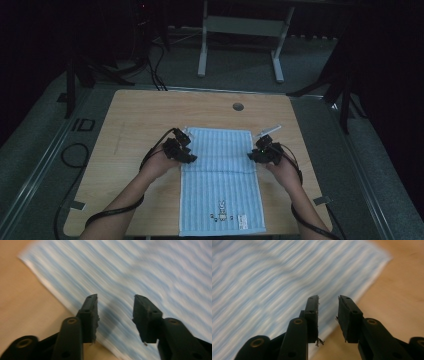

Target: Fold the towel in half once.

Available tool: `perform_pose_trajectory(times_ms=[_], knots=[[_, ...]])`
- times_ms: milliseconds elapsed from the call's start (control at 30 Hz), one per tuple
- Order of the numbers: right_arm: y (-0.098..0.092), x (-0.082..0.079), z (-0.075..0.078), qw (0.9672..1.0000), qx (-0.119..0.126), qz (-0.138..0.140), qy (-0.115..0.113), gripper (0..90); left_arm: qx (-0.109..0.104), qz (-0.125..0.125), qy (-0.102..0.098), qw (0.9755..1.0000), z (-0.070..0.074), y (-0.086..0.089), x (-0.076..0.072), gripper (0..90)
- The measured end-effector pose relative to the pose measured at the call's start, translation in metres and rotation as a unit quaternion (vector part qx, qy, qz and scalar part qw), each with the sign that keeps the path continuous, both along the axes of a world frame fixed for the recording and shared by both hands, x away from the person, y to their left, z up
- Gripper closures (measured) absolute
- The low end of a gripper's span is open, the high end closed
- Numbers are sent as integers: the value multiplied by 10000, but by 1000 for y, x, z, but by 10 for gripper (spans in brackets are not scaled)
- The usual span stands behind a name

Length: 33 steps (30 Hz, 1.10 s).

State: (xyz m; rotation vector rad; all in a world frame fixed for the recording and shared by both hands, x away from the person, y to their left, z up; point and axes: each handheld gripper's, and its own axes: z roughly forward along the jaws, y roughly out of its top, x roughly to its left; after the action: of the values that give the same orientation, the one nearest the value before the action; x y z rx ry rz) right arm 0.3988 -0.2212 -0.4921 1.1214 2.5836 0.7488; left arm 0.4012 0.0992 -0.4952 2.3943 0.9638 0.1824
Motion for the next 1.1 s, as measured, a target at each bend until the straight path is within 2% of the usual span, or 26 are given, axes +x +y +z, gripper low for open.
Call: perform_pose_trajectory(times_ms=[67, 133, 167, 200, 267, 333, 400, 500, 567, 667, 767, 867, 933, 967, 1033, 1100], knots=[[-3, 15, 6, 9999, -46, -136, -41, 681, 16, 184, -143, 9997, 3, 1, 15, 524], [-5, 32, 8, 9996, -111, -260, -35, 650, -11, 366, -388, 9986, 3, 2, 31, 494], [-5, 39, 8, 9994, -141, -309, 11, 631, -101, 387, -458, 9982, 1, 3, 40, 494], [-5, 47, 6, 9993, -147, -348, 70, 623, -170, 477, -406, 9979, -3, 4, 49, 495], [-5, 63, 1, 9982, -159, -513, 250, 619, 52, 692, -296, 9971, -10, 0, 65, 496], [-4, 76, -3, 9972, -236, -617, 354, 595, 278, 716, -244, 9967, -17, -5, 76, 495], [-3, 87, -5, 9963, -222, -736, 395, 558, 394, 763, -132, 9962, -23, -7, 84, 496], [0, 102, -10, 9947, -298, -904, 385, 517, 429, 781, -99, 9960, -29, -6, 90, 495], [2, 110, -15, 9931, -294, -1012, 507, 512, 394, 804, -73, 9960, -33, -4, 92, 495], [7, 118, -22, 9913, -355, -1110, 605, 503, 462, 871, -82, 9951, -36, -1, 94, 495], [13, 120, -25, 9911, -398, -1104, 631, 500, 457, 899, -63, 9949, -38, 1, 96, 495], [19, 120, -27, 9914, -543, -1009, 635, 505, 328, 923, -27, 9952, -39, 3, 97, 497], [22, 120, -30, 9912, -625, -950, 685, 513, 320, 936, -24, 9951, -39, 4, 97, 497], [23, 120, -31, 9906, -659, -946, 731, 522, 309, 970, -1, 9948, -39, 4, 96, 496], [23, 120, -32, 9908, -556, -956, 785, 564, 368, 965, -16, 9947, -39, 2, 94, 491], [24, 117, -31, 9915, -522, -920, 753, 647, 387, 995, -9, 9943, -39, 1, 92, 482]])
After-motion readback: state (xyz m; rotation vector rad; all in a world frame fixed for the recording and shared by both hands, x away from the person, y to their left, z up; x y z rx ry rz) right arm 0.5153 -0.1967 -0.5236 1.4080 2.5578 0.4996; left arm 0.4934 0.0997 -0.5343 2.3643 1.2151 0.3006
